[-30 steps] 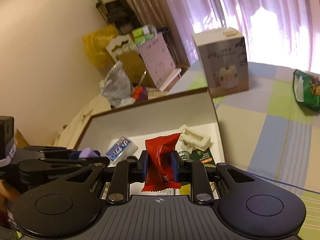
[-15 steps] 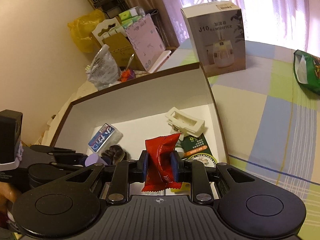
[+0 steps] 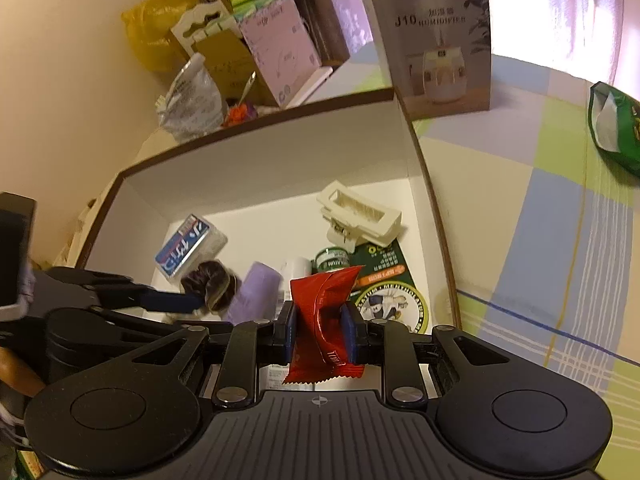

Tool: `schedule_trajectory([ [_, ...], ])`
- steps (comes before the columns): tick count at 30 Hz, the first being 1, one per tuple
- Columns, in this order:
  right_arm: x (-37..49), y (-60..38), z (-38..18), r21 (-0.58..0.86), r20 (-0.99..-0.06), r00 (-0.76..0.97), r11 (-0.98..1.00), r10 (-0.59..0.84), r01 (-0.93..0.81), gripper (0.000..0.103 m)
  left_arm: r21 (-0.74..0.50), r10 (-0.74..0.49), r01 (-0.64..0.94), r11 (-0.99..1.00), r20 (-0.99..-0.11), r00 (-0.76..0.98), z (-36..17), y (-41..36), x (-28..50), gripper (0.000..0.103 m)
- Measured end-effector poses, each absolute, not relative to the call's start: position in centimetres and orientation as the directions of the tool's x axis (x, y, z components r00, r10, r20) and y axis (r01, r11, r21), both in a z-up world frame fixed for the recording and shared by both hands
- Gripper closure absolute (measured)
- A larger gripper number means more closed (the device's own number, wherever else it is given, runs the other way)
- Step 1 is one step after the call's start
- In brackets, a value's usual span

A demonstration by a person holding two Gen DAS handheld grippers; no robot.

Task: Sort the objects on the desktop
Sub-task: 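Open both tools to drop the purple tube and red packet into the box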

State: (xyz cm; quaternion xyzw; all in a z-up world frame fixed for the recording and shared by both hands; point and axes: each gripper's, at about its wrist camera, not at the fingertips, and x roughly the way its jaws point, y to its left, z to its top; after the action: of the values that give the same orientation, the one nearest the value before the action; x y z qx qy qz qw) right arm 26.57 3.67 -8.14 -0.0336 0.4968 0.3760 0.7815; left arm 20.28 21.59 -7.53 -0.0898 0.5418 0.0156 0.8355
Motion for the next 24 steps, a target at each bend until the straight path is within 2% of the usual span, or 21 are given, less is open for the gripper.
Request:
schedule_trajectory([
  [9, 27.4, 5.2, -9.1, 0.283, -0.866, 0.143, 0.706, 0.479, -0.649, 0.076, -0.110, -0.038, -0.149, 0.983, -0.907, 0.419, -6.2, 22.2, 18.8, 0.042],
  [15, 28.2, 6.6, -9.4, 0.234, -0.907, 0.093, 0.677, 0.410, -0.698, 0.076, -0.068, 0.010, -0.167, 0.984, -0.906, 0.424, -5.5, 22.9, 18.5, 0.041],
  [19, 28.6, 7.3, -9.7, 0.198, -0.930, 0.076, 0.666, 0.359, -0.719, 0.076, -0.053, 0.030, -0.180, 0.982, -0.902, 0.430, -5.2, 23.3, 18.2, 0.035],
  [24, 28.1, 7.6, -9.8, 0.180, -0.946, 0.052, 0.651, 0.321, -0.738, 0.076, -0.041, 0.045, -0.192, 0.981, -0.904, 0.424, -5.2, 23.6, 18.0, 0.033],
])
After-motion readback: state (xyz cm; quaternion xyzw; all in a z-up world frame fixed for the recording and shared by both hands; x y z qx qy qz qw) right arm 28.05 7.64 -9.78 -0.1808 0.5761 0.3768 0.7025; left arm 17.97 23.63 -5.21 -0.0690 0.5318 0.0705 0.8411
